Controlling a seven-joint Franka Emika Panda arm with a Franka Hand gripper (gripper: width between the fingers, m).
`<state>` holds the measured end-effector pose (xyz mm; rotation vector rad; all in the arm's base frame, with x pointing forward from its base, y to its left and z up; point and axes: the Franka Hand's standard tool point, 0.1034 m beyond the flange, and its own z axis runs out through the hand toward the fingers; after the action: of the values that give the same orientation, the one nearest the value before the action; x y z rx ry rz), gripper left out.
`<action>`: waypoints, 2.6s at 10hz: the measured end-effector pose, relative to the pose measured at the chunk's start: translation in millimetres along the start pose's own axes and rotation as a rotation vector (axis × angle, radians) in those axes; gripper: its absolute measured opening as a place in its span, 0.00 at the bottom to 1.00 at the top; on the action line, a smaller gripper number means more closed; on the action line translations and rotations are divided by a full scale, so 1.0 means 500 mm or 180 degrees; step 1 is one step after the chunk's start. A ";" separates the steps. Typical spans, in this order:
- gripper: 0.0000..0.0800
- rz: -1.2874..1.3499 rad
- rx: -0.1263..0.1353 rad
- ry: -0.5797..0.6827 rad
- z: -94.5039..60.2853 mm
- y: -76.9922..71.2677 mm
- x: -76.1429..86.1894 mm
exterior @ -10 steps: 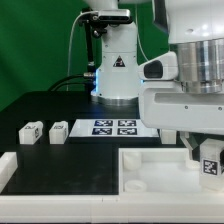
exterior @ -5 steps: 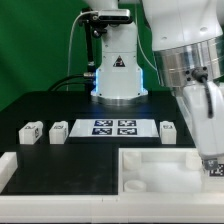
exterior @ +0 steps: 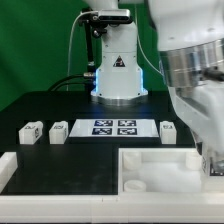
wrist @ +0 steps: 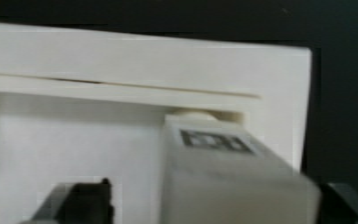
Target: Assemble one leg
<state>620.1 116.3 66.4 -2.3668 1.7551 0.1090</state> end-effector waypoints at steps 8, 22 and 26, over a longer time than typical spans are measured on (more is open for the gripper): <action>0.81 -0.3651 -0.0218 0.0223 -0.002 -0.011 0.000; 0.37 0.1271 0.0042 0.0126 0.004 -0.015 -0.006; 0.48 0.0991 0.0029 0.0137 0.006 -0.013 -0.006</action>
Offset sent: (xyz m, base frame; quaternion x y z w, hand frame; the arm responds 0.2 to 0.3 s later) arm 0.0000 0.0000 0.0000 0.0000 0.0000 -0.2667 0.9638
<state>625.4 121.6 64.9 -2.0859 2.1269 0.0939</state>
